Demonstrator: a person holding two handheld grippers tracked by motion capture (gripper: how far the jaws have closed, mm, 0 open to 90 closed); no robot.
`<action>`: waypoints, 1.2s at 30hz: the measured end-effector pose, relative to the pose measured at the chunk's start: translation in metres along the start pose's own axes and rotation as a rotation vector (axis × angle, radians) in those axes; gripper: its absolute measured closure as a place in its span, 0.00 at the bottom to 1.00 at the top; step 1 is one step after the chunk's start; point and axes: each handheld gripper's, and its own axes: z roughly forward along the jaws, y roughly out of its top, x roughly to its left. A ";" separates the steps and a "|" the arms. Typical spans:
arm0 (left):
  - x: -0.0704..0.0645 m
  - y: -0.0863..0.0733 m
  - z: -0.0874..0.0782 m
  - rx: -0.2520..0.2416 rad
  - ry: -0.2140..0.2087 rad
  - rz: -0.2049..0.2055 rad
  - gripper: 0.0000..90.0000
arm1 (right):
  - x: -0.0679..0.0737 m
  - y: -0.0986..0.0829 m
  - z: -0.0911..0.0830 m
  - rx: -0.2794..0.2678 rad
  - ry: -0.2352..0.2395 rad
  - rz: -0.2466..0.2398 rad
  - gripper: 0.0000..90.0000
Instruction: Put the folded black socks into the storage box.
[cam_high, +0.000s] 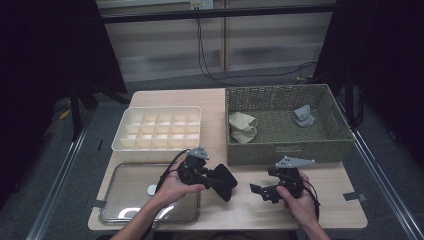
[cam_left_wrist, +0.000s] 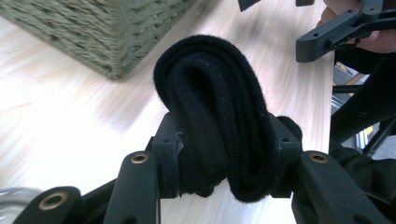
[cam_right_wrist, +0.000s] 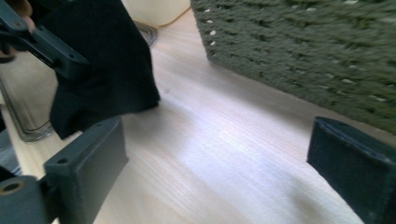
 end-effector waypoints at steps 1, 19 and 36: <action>0.001 0.000 -0.004 -0.005 0.000 -0.006 0.63 | 0.000 0.000 -0.001 -0.015 -0.010 -0.007 0.07; 0.015 0.003 -0.055 -0.042 0.089 -0.023 0.63 | -0.006 0.000 -0.005 -0.046 -0.045 0.030 0.03; 0.035 0.013 -0.103 -0.065 0.197 -0.039 0.62 | -0.011 -0.003 -0.006 -0.034 -0.091 0.017 0.03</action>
